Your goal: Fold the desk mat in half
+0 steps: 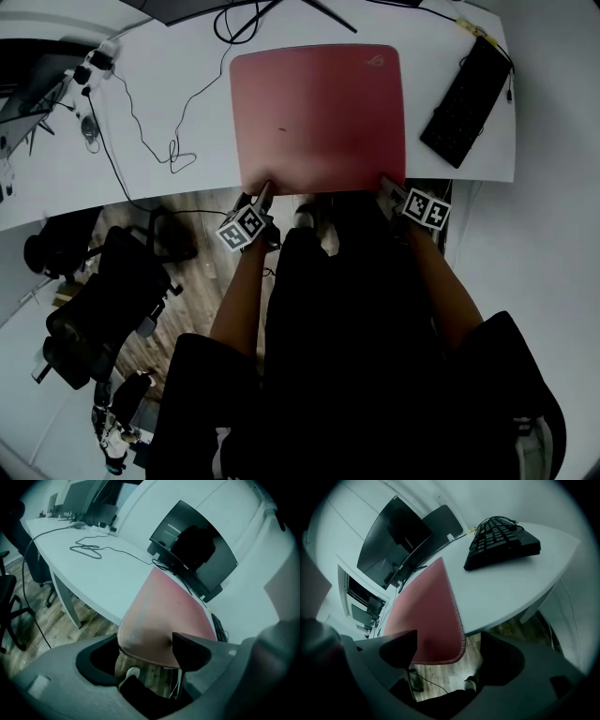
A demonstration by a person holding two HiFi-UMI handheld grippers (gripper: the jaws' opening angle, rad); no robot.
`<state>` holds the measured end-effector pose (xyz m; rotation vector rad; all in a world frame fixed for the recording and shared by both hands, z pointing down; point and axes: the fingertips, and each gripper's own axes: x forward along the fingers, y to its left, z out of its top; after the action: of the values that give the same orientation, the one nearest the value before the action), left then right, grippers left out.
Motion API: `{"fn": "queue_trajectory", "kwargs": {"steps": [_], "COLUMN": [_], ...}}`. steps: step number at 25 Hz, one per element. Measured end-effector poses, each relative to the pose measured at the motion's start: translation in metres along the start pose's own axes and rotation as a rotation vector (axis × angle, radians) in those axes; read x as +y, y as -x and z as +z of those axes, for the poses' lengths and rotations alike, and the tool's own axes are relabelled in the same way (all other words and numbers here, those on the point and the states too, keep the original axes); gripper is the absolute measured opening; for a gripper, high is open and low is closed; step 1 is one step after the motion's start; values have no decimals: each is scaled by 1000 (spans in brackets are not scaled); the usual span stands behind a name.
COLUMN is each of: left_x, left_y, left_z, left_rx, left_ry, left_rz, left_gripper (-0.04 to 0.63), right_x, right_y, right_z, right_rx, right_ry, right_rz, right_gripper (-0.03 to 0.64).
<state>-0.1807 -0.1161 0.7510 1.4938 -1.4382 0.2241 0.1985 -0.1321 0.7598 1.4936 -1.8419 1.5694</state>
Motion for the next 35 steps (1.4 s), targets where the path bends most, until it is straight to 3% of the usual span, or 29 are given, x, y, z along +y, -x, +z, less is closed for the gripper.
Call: {"fn": "queue_trajectory", "kwargs": {"steps": [8, 11, 16, 20, 24, 31, 35], "left_x": [-3, -2, -12, -13, -18, -23, -37], "left_y": [10, 16, 24, 29, 36, 41, 41], "left_z": [8, 8, 15, 21, 32, 62, 75], "left_rx": [-40, -68, -82, -87, -107, -199, -217], "left_ry": [59, 71, 69, 79, 109, 255, 258], "left_rz": [12, 5, 5, 25, 26, 14, 8], "left_gripper": [327, 321, 231, 119, 55, 38, 35], "right_x": [0, 3, 13, 23, 31, 55, 76], "right_y": [7, 12, 22, 27, 31, 38, 45], "right_z": [-7, -7, 1, 6, 14, 44, 76], "right_rx": [82, 148, 181, 168, 169, 182, 135], "right_ry": [-1, 43, 98, 72, 31, 66, -77], "right_rz": [27, -14, 17, 80, 136, 256, 367], "right_gripper": [228, 158, 40, 21, 20, 20, 20]}}
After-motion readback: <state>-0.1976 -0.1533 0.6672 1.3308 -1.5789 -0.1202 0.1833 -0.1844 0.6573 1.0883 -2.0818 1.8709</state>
